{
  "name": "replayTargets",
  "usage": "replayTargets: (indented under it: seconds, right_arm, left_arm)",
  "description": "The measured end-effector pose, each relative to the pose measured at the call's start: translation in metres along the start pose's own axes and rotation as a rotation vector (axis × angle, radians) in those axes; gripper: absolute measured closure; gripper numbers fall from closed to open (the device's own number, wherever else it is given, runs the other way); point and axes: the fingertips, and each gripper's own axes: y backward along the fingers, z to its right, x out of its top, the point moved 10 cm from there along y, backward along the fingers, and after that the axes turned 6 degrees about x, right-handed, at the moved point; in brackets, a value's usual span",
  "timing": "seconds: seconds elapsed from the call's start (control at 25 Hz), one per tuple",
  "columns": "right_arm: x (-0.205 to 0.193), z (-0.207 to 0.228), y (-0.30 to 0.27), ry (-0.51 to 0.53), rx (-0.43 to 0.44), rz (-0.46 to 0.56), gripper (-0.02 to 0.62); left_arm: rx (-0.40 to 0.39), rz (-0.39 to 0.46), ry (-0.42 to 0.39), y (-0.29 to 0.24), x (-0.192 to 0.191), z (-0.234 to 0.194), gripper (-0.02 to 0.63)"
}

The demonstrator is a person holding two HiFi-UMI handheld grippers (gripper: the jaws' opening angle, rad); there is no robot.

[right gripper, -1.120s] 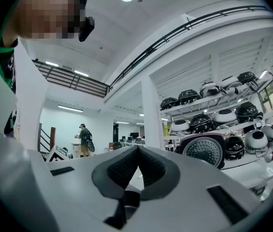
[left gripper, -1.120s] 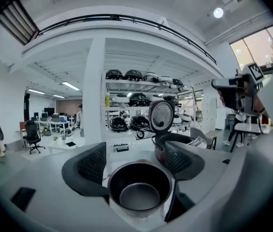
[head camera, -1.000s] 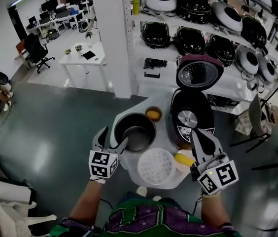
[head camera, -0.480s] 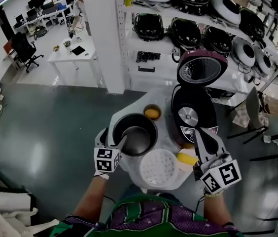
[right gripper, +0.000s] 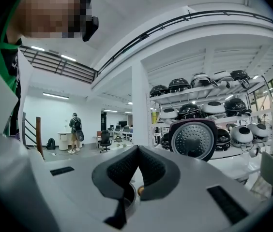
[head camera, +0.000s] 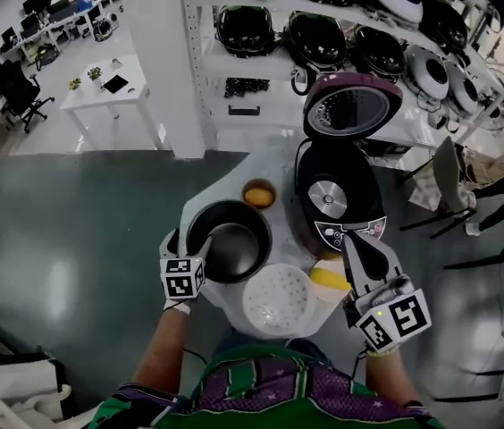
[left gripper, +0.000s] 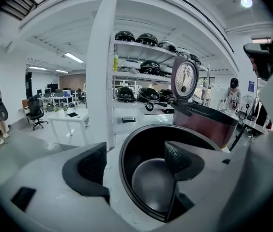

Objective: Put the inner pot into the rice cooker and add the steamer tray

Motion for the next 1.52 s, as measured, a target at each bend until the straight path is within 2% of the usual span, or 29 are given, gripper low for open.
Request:
replayTargets:
  seconds: [0.32,0.52,0.76,0.96,1.16,1.32,1.52]
  right_arm:
    - [-0.009,0.010,0.013,-0.021,-0.067,-0.014,0.589]
    - [-0.016,0.017,0.021,-0.036,-0.091,-0.021,0.589]
    - [-0.013,0.019,0.027,-0.039,-0.109,-0.023,0.589]
    - [-0.014,0.017,0.034,-0.041,-0.121,-0.033,0.589]
    - [-0.013,0.015,0.043,-0.047,-0.140,-0.040,0.589]
    - [-0.013,0.014,0.051,-0.053,-0.154,-0.045,0.589]
    - [-0.015,0.012,0.060,-0.063,-0.166,-0.049,0.589]
  left_arm:
    - [0.023,-0.081,-0.009,-0.026,-0.016,-0.004,0.225]
    - [0.034,-0.125,0.020,-0.034,-0.027,-0.003,0.234]
    - [0.051,-0.148,0.041,-0.038,-0.027,-0.006,0.343]
    - [0.086,-0.160,0.061,-0.037,-0.029,-0.011,0.470]
    - [0.085,-0.168,0.072,-0.037,-0.028,-0.009,0.564]
    - [0.077,-0.172,0.127,-0.037,-0.028,-0.011,0.574]
    - [0.084,-0.186,0.146,-0.035,-0.026,-0.012,0.577]
